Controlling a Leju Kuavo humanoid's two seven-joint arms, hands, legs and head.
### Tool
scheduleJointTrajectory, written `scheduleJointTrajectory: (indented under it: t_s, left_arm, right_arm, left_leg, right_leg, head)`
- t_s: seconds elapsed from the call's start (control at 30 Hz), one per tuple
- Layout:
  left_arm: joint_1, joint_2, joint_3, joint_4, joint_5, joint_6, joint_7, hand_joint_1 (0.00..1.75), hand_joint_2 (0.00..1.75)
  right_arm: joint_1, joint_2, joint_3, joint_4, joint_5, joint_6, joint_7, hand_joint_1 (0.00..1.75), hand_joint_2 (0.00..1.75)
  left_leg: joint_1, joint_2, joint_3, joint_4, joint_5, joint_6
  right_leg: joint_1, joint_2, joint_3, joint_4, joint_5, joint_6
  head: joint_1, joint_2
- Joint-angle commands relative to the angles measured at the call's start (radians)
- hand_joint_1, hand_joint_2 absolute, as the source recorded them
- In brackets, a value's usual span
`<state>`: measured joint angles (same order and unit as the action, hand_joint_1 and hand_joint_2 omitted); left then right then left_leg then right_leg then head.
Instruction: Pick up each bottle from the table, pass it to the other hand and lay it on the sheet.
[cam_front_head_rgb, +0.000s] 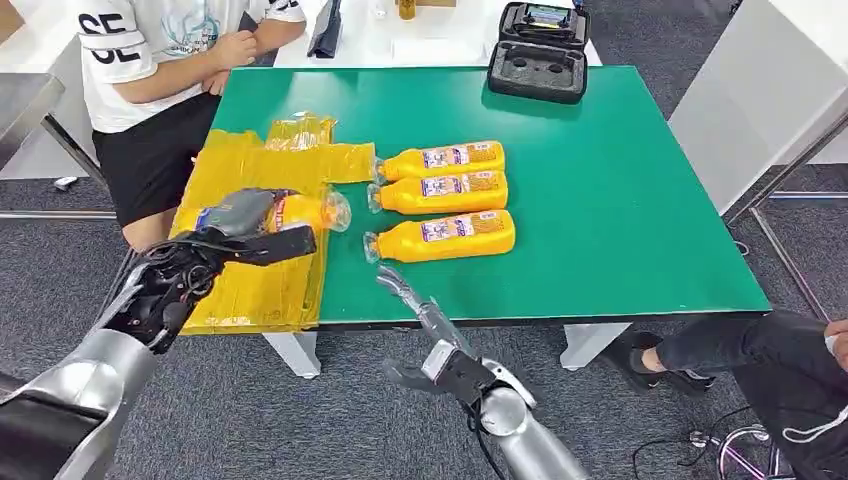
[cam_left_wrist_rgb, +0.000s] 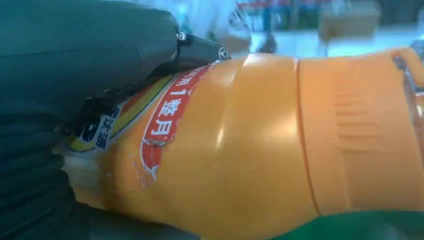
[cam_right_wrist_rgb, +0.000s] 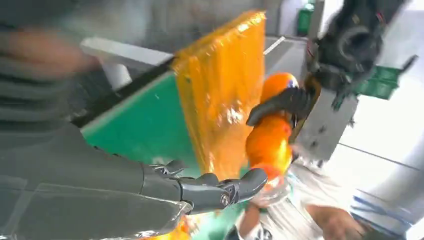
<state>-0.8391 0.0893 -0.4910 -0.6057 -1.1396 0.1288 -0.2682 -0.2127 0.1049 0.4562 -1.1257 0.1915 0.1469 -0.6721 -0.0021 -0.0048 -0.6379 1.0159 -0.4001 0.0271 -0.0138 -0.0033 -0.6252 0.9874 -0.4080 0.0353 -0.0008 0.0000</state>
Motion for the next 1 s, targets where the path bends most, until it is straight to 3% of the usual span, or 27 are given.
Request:
scheduleJointTrajectory:
  t_s: [0.03,0.37,0.5,1.0]
  left_arm:
    - [-0.069,-0.012,-0.175,0.171,-0.062,-0.065,0.020,1.75,1.75]
    - [-0.048,0.016,-0.185,0.179,-0.115,-0.114,0.076,1.75,1.75]
    - [-0.029,0.003,-0.132,0.186,-0.079,-0.140,0.088,1.75,1.75]
    - [-0.112,-0.028,-0.033,0.298,-0.041,-0.229,0.160,1.75,1.75]
  right_arm:
    - [-0.006,0.012,-0.038,0.041,0.039,0.041,0.012,0.00,1.75]
    - [-0.090,0.020,-0.026,0.157,0.028,0.071,-0.005,0.00,1.75]
    - [-0.096,0.026,-0.015,0.170,0.027,0.065,-0.011,0.00,1.75]
    - [-0.113,0.041,-0.006,0.216,0.029,0.042,0.002,0.00,1.75]
  left_leg:
    - [0.001,0.001,0.004,-0.001,-0.001,-0.001]
    - [0.001,0.003,0.003,0.000,-0.001,-0.001]
    - [0.002,0.003,0.005,-0.001,-0.002,-0.001]
    - [0.002,0.001,0.004,0.001,-0.002,-0.002]
  right_leg:
    - [0.001,0.000,0.004,-0.001,-0.001,-0.001]
    - [0.001,0.003,0.002,0.000,0.000,-0.001]
    - [0.002,0.004,0.005,-0.001,-0.001,-0.001]
    - [0.002,0.002,0.004,0.000,-0.002,-0.001]
  head:
    - [-0.001,0.000]
    - [-0.001,0.000]
    - [0.000,0.000]
    - [0.000,0.000]
